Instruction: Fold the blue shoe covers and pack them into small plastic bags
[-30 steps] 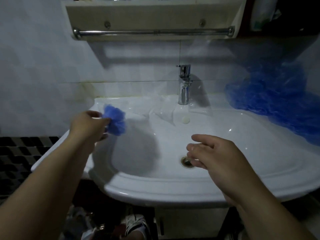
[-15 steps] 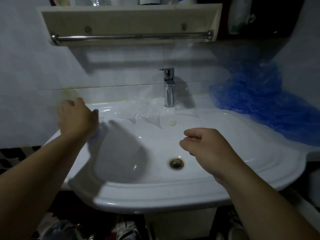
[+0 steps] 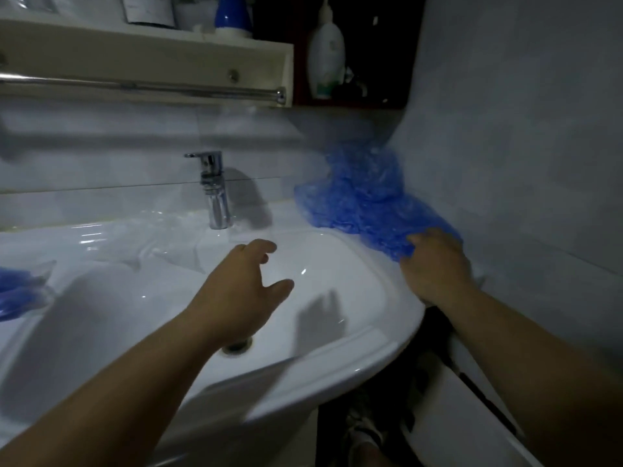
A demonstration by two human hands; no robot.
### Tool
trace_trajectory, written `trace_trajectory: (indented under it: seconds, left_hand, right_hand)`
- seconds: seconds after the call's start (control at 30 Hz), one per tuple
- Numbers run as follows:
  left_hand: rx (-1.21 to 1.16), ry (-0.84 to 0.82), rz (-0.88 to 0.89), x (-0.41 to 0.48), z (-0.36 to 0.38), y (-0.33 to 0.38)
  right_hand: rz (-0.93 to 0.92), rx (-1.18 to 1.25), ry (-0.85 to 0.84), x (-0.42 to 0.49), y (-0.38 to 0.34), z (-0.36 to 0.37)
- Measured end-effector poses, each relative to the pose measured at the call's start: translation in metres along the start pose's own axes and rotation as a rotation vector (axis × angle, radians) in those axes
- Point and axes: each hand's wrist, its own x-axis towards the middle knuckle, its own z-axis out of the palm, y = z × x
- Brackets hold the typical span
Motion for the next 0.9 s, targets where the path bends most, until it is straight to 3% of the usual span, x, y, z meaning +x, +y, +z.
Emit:
trace_trajectory:
  seconds: [0.07, 0.2, 0.5, 0.67, 0.8, 0.9]
  left_hand:
    - [-0.016, -0.004, -0.012, -0.002, 0.005, 0.0]
    - [-0.03, -0.019, -0.028, -0.005, 0.013, -0.004]
    - [-0.039, 0.043, -0.008, -0.004, 0.01, -0.002]
    - [-0.064, 0.058, 0.007, -0.007, 0.01, -0.002]
    - [-0.067, 0.039, 0.013, -0.003, 0.009, -0.003]
    - [-0.076, 0.012, 0.023, 0.017, 0.005, 0.0]
  right_hand:
    - [0.062, -0.135, -0.127, 0.014, 0.017, 0.006]
    - [0.172, -0.158, -0.279, 0.028, 0.025, 0.012]
    - [0.173, -0.173, -0.081, 0.038, 0.01, -0.023]
    - [0.222, 0.05, -0.035, 0.04, 0.01, -0.034]
    - [-0.048, 0.057, -0.07, 0.055, -0.003, -0.024]
    - [-0.222, -0.101, -0.09, 0.085, -0.016, -0.012]
